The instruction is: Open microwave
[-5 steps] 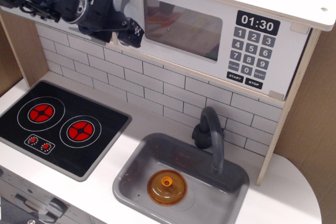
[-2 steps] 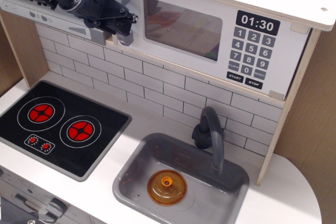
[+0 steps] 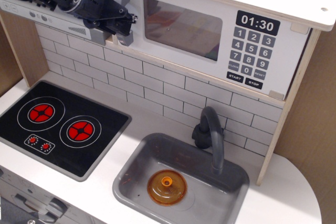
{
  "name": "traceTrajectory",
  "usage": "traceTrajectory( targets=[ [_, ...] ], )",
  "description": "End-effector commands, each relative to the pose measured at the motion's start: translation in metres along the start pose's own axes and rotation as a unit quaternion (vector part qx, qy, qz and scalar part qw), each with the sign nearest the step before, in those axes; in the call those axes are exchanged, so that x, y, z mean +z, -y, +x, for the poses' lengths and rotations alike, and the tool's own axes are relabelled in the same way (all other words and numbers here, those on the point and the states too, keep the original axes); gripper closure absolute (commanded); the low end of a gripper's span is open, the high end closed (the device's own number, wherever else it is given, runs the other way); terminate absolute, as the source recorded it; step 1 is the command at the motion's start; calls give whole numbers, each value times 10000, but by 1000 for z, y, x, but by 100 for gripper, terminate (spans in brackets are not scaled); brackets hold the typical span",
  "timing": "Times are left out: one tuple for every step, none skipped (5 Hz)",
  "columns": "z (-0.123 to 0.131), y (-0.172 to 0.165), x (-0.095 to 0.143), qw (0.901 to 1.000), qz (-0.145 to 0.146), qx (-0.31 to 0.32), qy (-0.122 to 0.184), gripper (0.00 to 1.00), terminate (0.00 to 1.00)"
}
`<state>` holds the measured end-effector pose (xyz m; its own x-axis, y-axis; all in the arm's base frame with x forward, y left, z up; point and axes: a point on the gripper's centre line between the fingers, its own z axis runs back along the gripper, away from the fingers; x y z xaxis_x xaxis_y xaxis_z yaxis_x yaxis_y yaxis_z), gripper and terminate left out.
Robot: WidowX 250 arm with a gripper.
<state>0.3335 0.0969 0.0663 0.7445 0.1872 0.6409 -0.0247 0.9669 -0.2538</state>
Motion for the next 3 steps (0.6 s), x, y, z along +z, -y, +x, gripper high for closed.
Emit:
traceTrajectory(
  targets=[
    [-15, 2, 35, 9995, -248, -203, -36, 100, 0],
    [-35, 5, 53, 9961, -359, -334, -727, 0, 0],
    [-59, 0, 70, 9836, -467, -117, -1740, 0, 0]
  ],
)
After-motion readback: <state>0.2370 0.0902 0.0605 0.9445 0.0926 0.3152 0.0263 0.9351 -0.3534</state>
